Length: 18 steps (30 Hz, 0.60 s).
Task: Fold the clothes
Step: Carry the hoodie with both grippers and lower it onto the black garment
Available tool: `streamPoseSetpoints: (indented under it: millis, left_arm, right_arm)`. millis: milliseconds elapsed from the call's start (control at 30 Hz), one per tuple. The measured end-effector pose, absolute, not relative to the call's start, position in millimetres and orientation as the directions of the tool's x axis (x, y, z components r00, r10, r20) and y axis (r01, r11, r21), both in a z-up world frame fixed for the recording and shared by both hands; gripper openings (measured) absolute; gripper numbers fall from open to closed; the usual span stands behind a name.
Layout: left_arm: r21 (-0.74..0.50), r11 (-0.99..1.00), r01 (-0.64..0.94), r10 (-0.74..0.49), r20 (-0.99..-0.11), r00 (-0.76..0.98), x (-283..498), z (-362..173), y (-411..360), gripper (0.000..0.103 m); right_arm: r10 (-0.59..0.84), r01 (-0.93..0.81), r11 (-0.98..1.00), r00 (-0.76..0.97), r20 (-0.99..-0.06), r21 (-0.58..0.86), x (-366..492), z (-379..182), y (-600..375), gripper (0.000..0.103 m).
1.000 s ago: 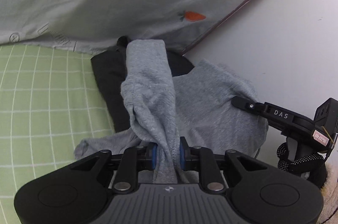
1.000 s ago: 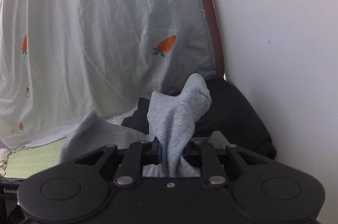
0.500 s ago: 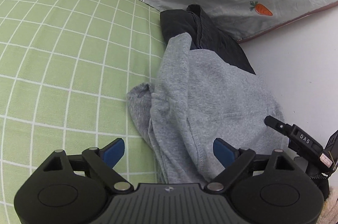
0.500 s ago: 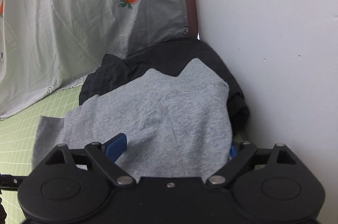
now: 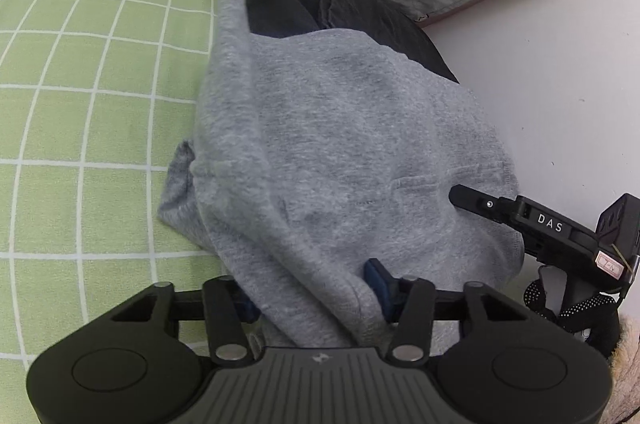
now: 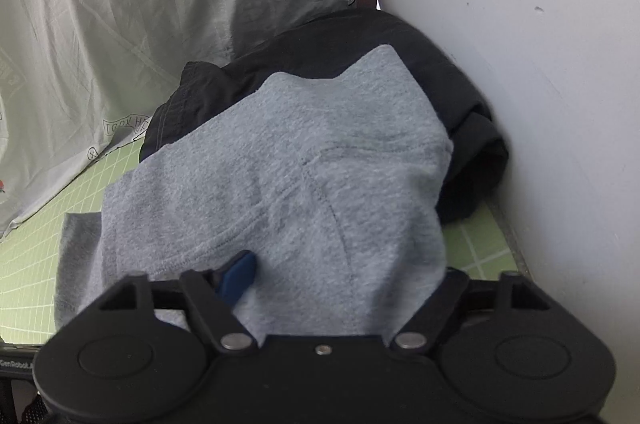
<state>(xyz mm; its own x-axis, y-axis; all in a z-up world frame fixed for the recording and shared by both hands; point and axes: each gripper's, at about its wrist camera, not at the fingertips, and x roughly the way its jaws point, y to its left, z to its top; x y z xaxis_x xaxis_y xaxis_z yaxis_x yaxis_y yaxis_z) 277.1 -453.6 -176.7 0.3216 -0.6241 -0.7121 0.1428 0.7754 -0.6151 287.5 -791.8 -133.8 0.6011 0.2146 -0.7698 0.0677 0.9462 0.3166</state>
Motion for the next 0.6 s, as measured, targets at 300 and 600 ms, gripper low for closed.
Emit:
streamPoseSetpoints:
  millis: [300,600]
  left_arm:
    - [-0.648,0.706,0.285,-0.707,-0.620,0.341,257.3,-116.7,-466.8,0.020]
    - [-0.655,0.638,0.406,-0.764,-0.470,0.443,275.2,-44.3,-475.4,0.020]
  right_arm:
    - [0.328,0.031,0.862,0.727,-0.603,0.506,244.8,-76.3,-804.9,0.018]
    - [0.345,-0.085,0.848,0.838,-0.422,0.523,253.3,-1.6,-809.3,0.018]
